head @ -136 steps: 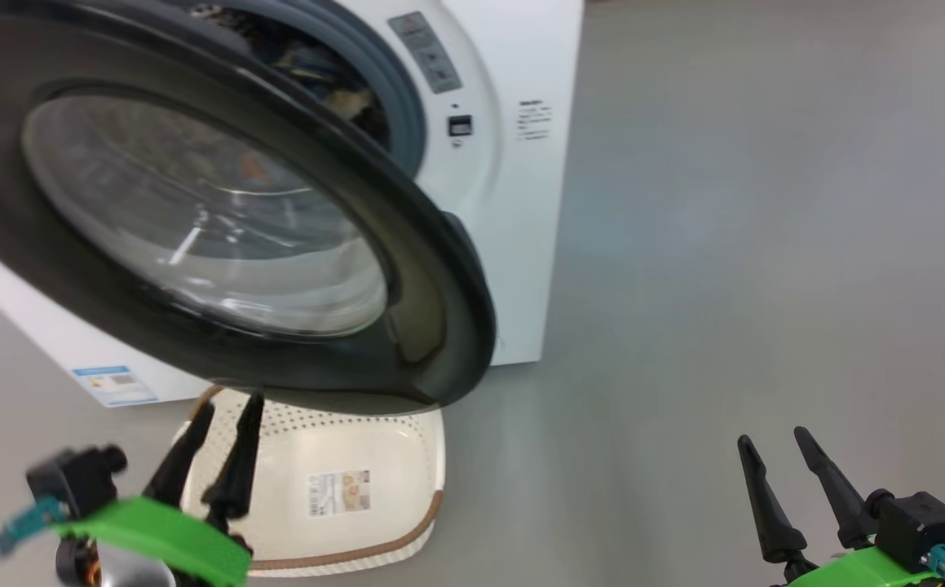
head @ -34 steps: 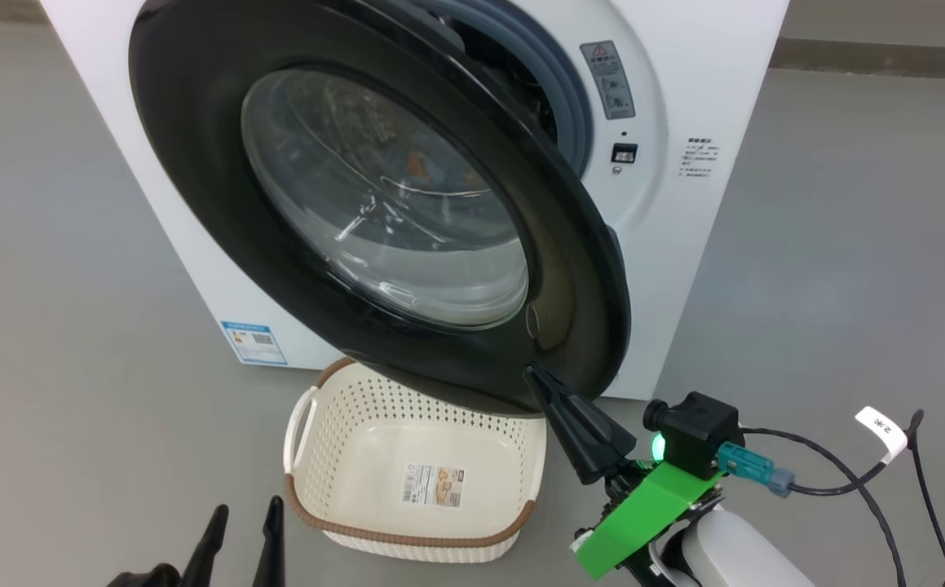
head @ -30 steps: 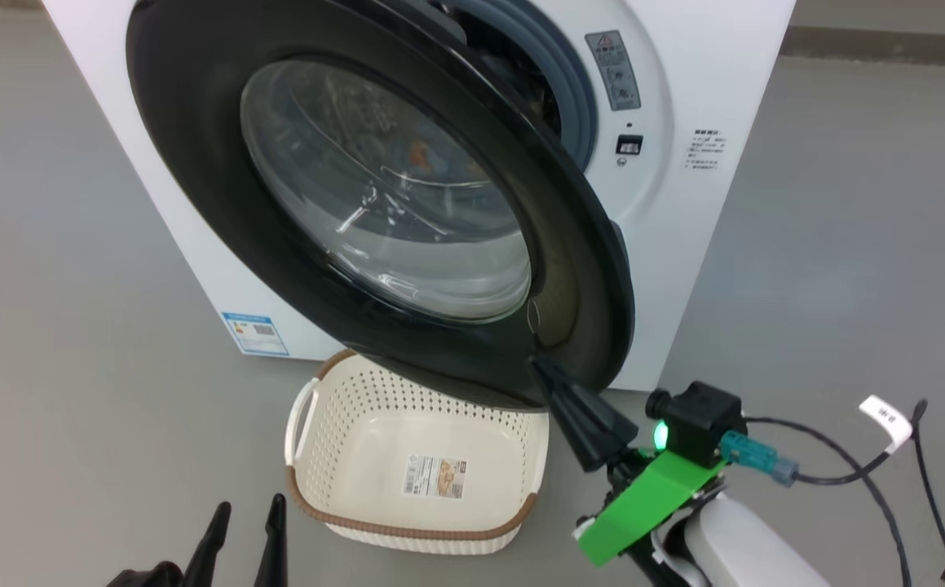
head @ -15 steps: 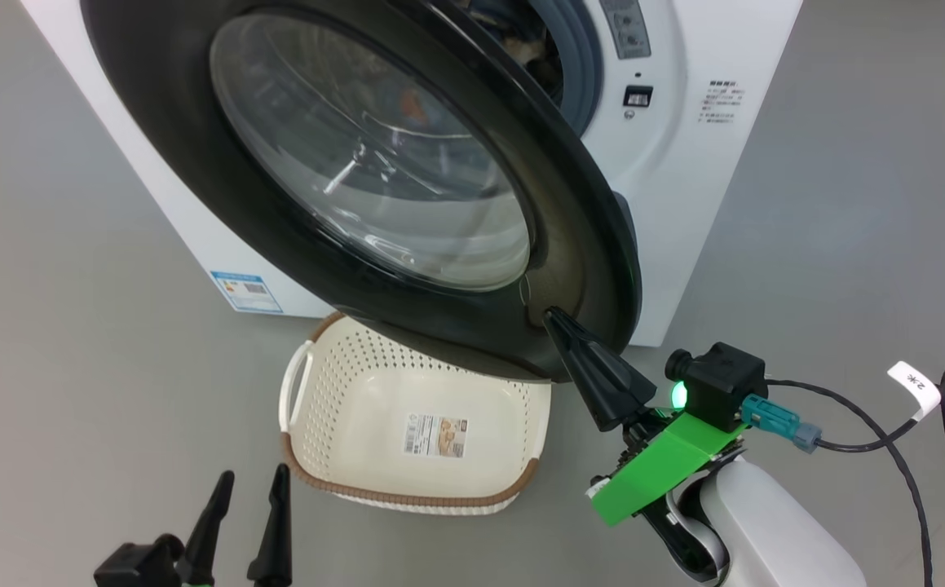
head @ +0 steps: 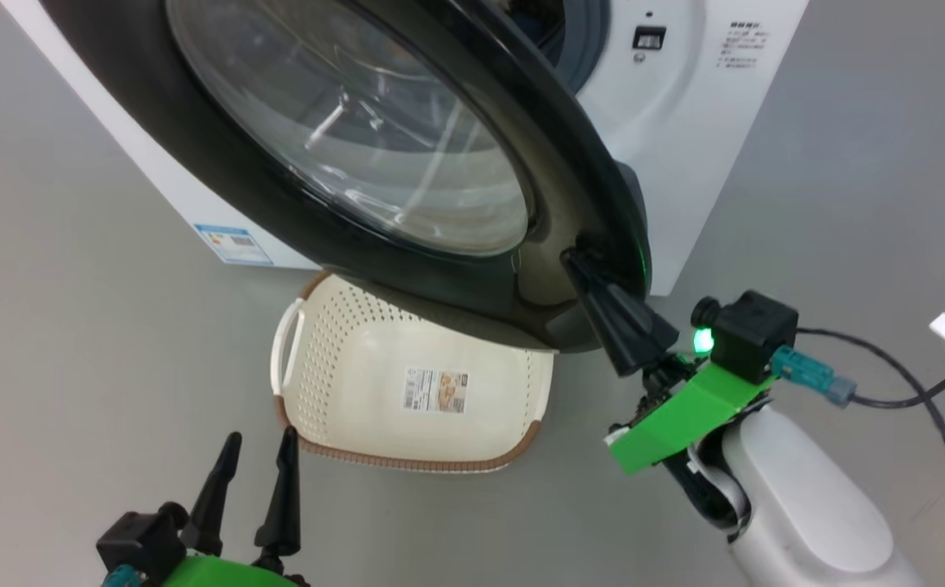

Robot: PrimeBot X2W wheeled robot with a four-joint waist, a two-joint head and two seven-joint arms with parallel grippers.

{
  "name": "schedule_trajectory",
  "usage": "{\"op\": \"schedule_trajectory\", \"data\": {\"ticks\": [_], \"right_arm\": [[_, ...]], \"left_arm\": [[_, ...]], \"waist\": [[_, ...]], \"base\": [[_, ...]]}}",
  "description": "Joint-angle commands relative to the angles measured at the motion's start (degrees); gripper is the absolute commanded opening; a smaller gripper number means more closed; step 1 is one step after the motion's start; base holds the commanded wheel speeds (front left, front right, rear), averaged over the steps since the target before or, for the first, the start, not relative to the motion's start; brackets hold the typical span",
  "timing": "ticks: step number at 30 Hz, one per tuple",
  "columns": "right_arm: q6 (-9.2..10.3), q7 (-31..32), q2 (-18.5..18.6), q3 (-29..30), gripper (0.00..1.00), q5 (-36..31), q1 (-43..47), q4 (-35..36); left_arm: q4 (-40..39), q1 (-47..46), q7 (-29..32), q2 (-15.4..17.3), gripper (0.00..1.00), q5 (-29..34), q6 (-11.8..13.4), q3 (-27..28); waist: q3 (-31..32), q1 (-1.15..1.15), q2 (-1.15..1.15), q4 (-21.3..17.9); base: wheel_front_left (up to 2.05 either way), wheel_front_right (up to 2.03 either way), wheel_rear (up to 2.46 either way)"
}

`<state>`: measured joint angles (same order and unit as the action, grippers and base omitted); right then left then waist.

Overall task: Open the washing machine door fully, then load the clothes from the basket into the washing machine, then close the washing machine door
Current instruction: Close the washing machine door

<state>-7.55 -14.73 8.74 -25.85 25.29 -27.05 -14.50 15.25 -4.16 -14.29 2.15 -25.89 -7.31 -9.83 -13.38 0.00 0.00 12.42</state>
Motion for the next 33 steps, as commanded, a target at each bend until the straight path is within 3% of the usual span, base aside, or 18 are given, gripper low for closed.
{"op": "schedule_trajectory", "data": {"ticks": [1,19,33], "right_arm": [[0.06,-0.3,-0.6,-0.9,0.00,0.1,-1.7,1.9],[0.06,-0.3,2.6,1.3,0.00,-0.2,-9.8,5.0],[0.06,-0.3,5.6,3.3,0.00,-1.8,-17.4,5.7]], "left_arm": [[-1.6,-1.7,-0.7,0.8,1.00,0.1,-0.2,1.5],[-3.5,-5.3,-0.7,0.7,1.00,-0.9,-0.2,-0.3],[-6.5,-10.6,-0.7,0.7,1.00,-2.4,1.2,-5.1]], "waist": [[-1.7,0.00,0.00,0.0],[-10.1,0.00,0.00,-1.0],[-18.0,0.00,0.00,0.9]], "base": [[0.00,0.00,0.00],[0.00,0.00,0.00],[0.00,0.00,0.00]]}}
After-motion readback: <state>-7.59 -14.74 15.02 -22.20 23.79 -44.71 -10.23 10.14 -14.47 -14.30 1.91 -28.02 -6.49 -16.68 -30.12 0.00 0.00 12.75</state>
